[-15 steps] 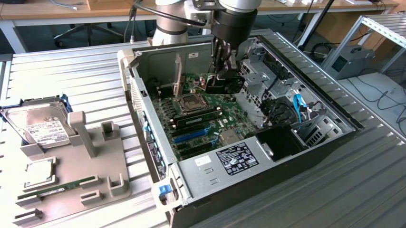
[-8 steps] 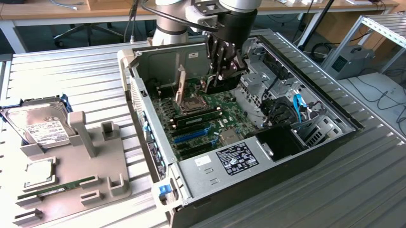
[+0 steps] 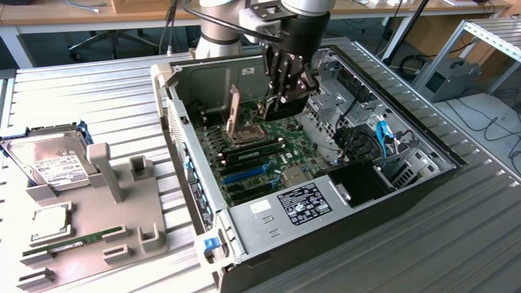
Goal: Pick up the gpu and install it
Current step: 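Insert the gpu into the slot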
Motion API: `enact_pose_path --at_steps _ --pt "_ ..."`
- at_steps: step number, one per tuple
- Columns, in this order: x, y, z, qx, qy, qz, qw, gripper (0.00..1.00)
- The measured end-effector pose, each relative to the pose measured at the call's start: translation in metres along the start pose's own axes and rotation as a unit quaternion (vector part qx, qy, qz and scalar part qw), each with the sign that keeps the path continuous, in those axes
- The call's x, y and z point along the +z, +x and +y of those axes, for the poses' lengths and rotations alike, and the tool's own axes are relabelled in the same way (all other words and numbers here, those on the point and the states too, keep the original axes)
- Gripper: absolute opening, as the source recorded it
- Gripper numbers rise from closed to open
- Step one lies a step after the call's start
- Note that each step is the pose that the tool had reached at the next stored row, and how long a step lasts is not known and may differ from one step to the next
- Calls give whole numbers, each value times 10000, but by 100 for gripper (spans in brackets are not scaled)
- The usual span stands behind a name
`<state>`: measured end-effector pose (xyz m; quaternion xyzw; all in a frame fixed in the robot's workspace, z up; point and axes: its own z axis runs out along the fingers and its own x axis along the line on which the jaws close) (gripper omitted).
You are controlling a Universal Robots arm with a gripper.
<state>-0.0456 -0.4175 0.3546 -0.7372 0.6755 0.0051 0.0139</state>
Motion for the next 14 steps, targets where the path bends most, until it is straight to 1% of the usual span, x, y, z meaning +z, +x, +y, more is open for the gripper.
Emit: enact_pose_path --at_steps 14 --pt "0 0 0 -294 -8 -4 9996 26"
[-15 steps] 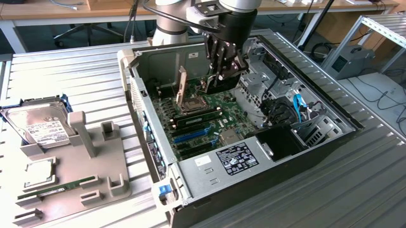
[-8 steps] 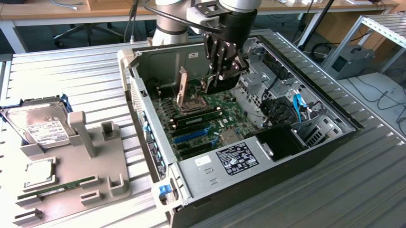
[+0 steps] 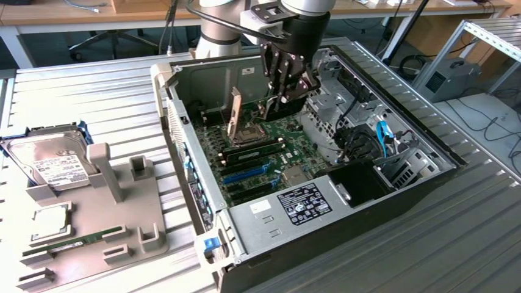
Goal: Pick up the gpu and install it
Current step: 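Insert the gpu into the slot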
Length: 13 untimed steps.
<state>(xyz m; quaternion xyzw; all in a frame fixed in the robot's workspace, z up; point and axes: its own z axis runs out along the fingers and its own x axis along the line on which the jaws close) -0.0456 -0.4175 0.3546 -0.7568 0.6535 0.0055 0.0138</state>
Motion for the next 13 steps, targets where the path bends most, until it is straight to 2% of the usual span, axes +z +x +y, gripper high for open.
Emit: enact_pose_path --at_steps 13 --pt "0 0 0 -290 -8 -4 9996 26"
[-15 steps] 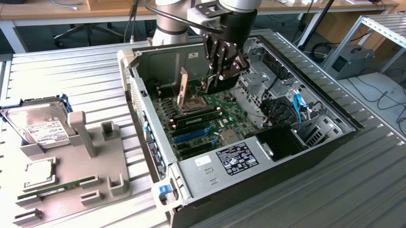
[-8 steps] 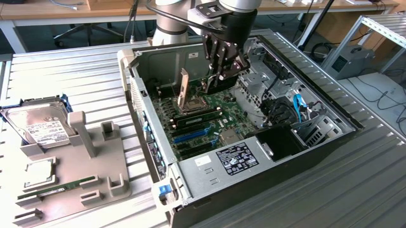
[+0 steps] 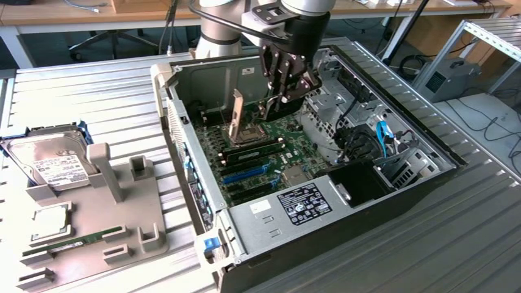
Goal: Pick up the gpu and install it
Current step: 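Insert the gpu into the slot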
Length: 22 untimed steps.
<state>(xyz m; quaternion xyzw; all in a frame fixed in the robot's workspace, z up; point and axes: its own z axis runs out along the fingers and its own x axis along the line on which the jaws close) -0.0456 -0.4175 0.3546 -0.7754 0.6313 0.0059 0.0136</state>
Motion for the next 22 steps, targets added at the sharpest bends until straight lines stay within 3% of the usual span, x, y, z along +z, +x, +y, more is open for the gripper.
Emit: enact_pose_path --at_steps 7,10,13,17,22 --pt "1 1 0 -175 -5 -2 9998 26" --pt "11 0 0 112 3 1 9999 26" --pt "21 1 0 416 11 5 9991 26" --pt "35 1 0 907 23 12 9959 26" --pt "35 1 0 917 24 11 9958 26"
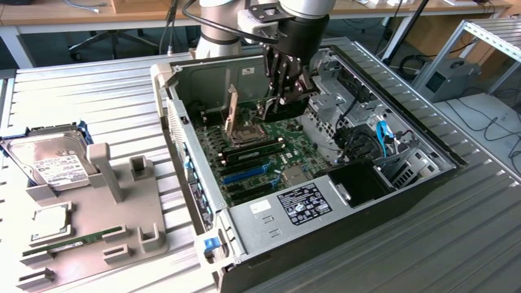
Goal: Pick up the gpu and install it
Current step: 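Insert the gpu into the slot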
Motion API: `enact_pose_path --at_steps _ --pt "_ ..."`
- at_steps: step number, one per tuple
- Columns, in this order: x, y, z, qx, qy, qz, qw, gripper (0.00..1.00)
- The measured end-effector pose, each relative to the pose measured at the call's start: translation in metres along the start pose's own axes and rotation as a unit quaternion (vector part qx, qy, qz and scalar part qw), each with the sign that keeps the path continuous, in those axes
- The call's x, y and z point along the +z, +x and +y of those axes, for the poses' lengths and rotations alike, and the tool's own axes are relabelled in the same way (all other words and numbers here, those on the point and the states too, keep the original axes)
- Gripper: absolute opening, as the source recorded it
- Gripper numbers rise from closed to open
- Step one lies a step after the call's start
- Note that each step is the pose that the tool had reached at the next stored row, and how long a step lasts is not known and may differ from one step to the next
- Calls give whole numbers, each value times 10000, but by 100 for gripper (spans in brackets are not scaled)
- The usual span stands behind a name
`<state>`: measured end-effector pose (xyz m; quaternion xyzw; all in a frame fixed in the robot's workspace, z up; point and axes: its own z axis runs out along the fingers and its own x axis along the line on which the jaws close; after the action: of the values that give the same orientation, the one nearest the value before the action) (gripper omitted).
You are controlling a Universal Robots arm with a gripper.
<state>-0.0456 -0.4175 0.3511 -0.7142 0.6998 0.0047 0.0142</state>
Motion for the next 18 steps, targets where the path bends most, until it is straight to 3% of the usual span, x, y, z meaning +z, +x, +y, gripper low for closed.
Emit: enact_pose_path --at_steps 6,8,9,10,18 --pt "12 8 18 17 0 -10 10000 26" --pt "16 17 19 25 1 -42 10000 26" --pt "23 24 19 30 2 -84 10000 26" --pt "27 28 19 30 3 -102 9999 26" --pt "50 41 21 31 2 -107 9999 26"
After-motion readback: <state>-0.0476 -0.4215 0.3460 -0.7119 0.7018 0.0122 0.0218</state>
